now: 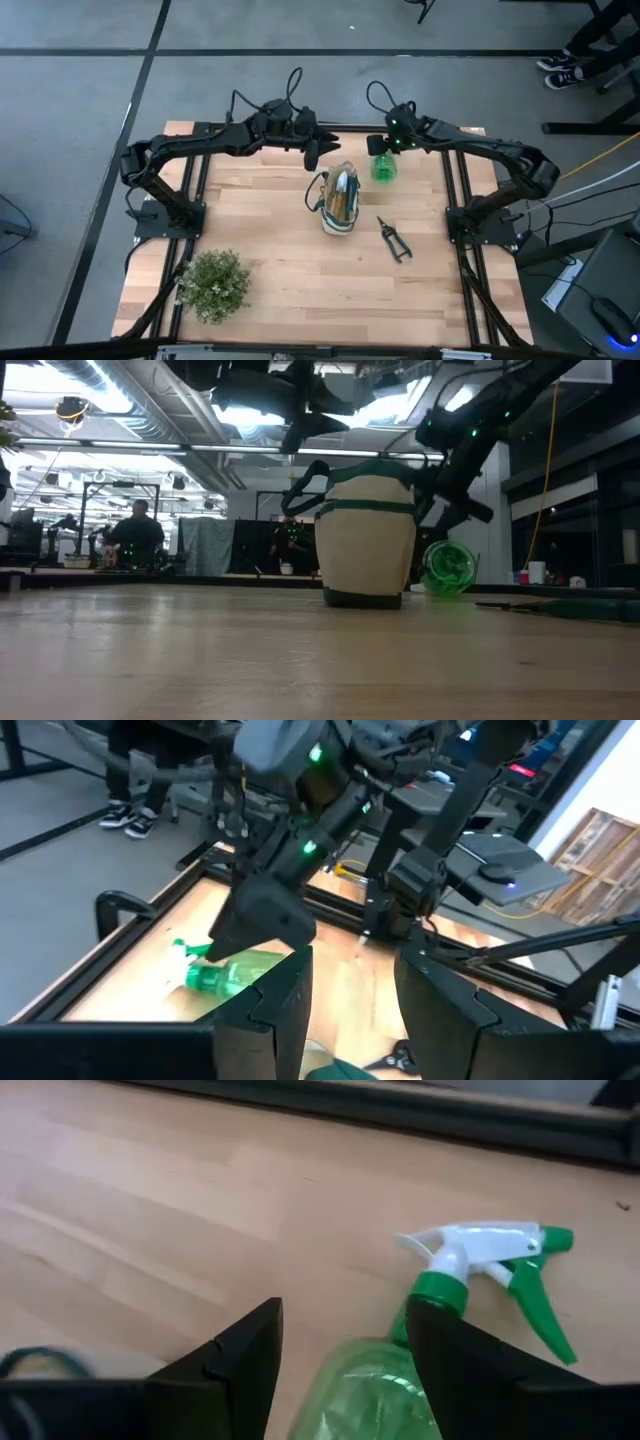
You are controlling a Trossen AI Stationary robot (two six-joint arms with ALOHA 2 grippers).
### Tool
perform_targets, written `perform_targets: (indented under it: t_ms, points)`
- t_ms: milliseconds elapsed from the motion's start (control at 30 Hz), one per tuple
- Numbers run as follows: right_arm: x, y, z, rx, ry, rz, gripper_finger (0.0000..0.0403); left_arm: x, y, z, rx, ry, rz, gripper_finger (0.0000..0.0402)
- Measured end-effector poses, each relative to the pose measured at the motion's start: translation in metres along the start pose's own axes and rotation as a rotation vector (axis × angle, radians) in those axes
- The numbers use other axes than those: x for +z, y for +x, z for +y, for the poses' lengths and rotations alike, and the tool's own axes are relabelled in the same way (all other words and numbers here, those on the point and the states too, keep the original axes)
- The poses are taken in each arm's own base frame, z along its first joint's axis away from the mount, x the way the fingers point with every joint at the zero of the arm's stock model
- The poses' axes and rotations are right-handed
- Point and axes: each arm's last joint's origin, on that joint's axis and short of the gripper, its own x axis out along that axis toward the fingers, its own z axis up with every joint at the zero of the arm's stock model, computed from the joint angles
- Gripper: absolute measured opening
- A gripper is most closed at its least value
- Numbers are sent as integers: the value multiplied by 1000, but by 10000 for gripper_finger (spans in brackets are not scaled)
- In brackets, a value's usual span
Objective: Pick & Place Garden tools in Gardening bag
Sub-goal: Put the spray bottle into the gardening bag
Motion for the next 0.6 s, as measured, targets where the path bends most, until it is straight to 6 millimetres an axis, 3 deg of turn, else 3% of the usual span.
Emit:
perform_targets:
  t_ms: [333,600]
  points:
    - [-7,44,-15,-28,22,190,215,3,-7,20,61,4,0,139]
    - [-21,46,-4,-29,-22,269,215,4,-9,26,78,-2,2,139]
